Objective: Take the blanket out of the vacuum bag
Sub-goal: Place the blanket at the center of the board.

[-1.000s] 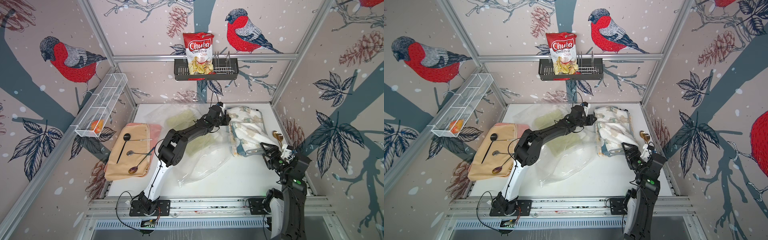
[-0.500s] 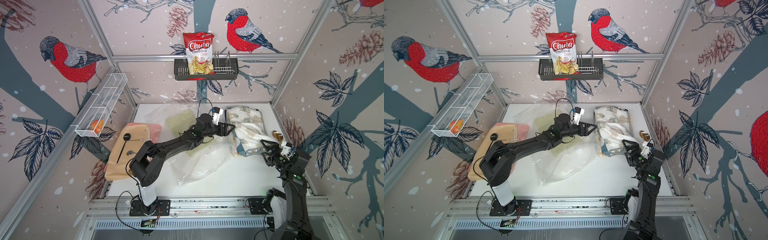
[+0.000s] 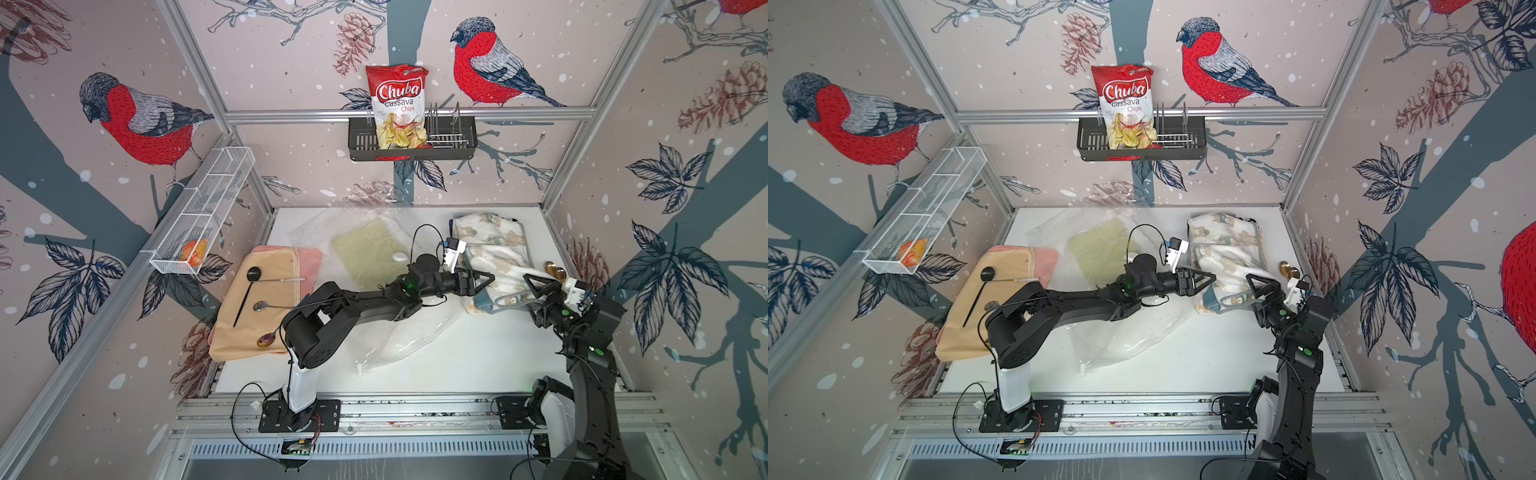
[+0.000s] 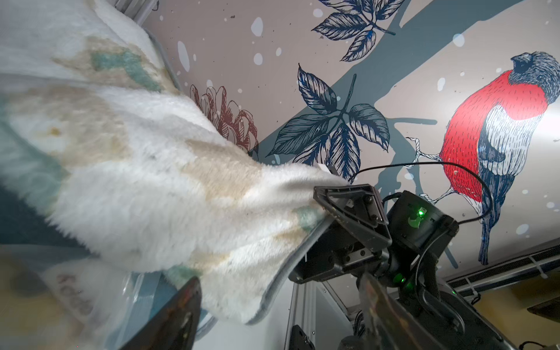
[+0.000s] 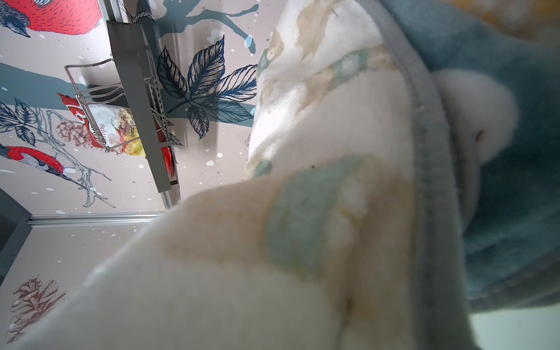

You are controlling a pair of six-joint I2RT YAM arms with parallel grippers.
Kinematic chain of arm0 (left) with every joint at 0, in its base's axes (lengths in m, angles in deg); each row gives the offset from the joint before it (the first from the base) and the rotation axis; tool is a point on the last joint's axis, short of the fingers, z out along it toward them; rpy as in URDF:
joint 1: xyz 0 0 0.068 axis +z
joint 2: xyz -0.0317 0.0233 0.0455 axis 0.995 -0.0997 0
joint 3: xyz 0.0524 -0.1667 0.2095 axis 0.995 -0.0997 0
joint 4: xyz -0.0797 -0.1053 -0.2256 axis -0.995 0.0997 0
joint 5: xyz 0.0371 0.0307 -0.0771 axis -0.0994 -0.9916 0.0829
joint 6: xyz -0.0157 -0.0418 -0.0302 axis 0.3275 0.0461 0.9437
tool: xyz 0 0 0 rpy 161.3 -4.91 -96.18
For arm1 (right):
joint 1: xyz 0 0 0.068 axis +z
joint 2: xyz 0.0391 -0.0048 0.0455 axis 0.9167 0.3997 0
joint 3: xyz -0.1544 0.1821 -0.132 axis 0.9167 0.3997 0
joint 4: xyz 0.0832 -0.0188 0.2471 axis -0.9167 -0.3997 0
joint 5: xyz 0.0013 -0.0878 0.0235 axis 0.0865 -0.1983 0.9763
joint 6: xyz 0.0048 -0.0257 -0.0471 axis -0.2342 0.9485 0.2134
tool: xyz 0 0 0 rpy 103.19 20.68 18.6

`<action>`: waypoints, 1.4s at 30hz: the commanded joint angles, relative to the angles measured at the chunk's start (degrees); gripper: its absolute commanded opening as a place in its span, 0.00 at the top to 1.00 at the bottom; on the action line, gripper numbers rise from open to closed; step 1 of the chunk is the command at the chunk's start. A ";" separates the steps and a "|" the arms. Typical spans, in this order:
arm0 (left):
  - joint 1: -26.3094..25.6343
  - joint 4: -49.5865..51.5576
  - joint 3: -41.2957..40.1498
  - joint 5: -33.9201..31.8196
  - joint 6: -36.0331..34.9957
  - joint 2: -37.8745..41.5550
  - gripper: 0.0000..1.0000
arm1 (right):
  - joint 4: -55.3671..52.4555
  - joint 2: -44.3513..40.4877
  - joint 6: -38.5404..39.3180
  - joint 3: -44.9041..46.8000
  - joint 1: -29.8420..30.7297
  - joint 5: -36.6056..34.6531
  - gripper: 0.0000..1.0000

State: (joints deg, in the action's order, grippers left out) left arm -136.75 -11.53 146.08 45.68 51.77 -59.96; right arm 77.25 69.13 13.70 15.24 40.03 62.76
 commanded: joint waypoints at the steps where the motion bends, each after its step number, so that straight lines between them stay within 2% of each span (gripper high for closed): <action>1: -0.68 -2.25 3.85 1.31 3.50 -2.96 0.17 | 1.95 -0.06 -0.69 0.38 1.17 -1.92 0.00; 4: -1.61 -1.20 5.51 2.61 4.21 -4.36 0.17 | 2.88 0.46 -0.90 0.65 3.12 -3.25 0.00; 12: -2.67 1.87 2.85 5.49 4.90 -2.33 0.27 | 3.97 2.00 -0.92 -0.21 4.85 -4.95 0.00; 19: -3.45 7.85 5.15 -2.14 5.49 -3.52 0.33 | 4.82 1.74 -1.52 0.21 5.50 -5.52 0.00; 23: -4.16 13.79 8.94 -6.54 2.35 -5.31 0.35 | 5.66 1.94 -1.96 0.31 6.18 -5.83 0.00; 25: -4.22 14.23 9.77 -7.71 1.80 -5.76 0.34 | 5.83 1.95 -2.07 0.30 6.61 -5.92 0.00; 28: -4.48 20.76 14.66 -9.96 -0.80 -7.70 0.33 | 6.17 2.03 -2.05 0.48 7.05 -6.22 0.00; 32: -4.55 22.26 17.31 -10.49 -0.83 -9.77 0.36 | 7.00 2.32 -2.42 0.94 7.32 -6.31 0.00; 33: -4.57 23.23 18.41 -10.31 -1.22 -10.42 0.40 | 7.45 2.26 -2.65 1.16 7.39 -6.24 0.00; 37: -4.52 25.14 21.43 -9.54 -1.80 -13.07 0.68 | 8.03 2.35 -2.91 1.31 7.86 -6.31 0.00; 42: -4.54 25.63 22.31 -9.95 -2.45 -13.73 1.00 | 8.39 2.44 -2.77 1.53 8.14 -6.28 0.00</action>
State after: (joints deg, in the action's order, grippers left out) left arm -141.09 13.14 167.50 36.48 50.74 -73.51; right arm 83.17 71.62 10.93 16.73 47.98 56.55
